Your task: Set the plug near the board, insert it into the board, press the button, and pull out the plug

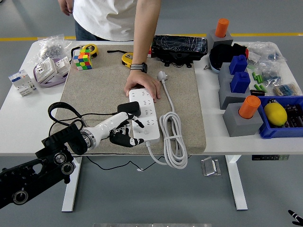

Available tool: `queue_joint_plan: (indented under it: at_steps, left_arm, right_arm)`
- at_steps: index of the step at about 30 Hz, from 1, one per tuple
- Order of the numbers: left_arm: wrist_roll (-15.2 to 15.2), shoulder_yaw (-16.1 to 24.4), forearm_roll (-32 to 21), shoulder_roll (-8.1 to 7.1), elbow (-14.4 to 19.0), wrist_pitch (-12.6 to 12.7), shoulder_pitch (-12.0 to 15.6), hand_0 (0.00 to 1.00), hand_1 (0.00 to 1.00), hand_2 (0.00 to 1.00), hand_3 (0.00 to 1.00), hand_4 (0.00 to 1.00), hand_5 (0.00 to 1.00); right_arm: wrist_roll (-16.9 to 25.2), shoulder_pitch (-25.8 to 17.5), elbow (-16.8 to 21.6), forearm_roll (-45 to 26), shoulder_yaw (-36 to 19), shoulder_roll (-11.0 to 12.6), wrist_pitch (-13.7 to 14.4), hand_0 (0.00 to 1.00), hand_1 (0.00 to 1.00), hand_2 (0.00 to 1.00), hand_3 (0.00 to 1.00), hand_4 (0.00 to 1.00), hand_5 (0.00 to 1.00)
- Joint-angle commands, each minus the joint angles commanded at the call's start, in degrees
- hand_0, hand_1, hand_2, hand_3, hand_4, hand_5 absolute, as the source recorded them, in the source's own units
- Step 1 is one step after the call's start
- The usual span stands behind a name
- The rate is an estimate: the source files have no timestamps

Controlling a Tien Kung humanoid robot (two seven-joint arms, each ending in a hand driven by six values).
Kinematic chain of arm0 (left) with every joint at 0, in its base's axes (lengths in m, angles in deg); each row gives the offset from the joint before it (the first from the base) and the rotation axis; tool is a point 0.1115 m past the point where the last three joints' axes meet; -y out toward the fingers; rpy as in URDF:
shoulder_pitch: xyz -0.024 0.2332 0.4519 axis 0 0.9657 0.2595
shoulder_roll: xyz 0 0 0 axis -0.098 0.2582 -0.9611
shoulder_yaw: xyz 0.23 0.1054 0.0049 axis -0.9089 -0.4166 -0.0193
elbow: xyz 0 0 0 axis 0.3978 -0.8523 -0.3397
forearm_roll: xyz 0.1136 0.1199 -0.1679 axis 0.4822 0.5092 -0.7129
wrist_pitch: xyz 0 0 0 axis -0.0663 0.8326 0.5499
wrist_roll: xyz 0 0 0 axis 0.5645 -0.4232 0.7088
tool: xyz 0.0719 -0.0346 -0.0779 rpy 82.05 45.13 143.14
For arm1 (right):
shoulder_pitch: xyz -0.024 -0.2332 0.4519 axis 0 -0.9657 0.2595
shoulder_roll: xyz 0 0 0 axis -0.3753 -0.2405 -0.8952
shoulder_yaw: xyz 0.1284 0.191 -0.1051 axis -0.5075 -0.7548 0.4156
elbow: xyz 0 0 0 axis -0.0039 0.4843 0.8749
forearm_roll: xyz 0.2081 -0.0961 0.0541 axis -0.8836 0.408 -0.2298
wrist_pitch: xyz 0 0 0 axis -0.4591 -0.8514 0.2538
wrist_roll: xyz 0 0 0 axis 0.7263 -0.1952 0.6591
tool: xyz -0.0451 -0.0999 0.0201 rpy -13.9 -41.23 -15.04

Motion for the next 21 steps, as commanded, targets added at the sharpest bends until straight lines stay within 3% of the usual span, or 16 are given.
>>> queue_joint_plan:
  at_steps: [11, 12, 21]
  left_arm:
    - [-0.01, -1.30, -1.45, 0.88, -1.17, -0.02, -0.88, 0.078, 0.060, 0.142, 0.713, 0.747, 0.096]
    - [-0.26, -1.50, -1.66, 1.02, -1.43, -0.15, -1.06, 0.076, 0.059, 0.142, 0.832, 0.755, 0.103]
    - [-0.62, -2.52, -2.20, 1.78, -3.13, -0.29, -2.11, 0.076, 0.059, 0.142, 0.858, 0.755, 0.106]
  right_arm:
    - [-0.01, -0.06, -0.01, 0.05, -0.23, -0.16, -0.02, 0.622, 0.669, 0.640, 0.573, 0.981, 0.585]
    - [-0.01, -0.07, -0.02, 0.02, -0.27, -0.16, -0.01, 0.622, 0.669, 0.640, 0.573, 0.981, 0.584]
    - [0.01, -0.07, 0.04, 0.05, -0.42, -0.14, -0.01, 0.622, 0.669, 0.640, 0.573, 0.981, 0.585]
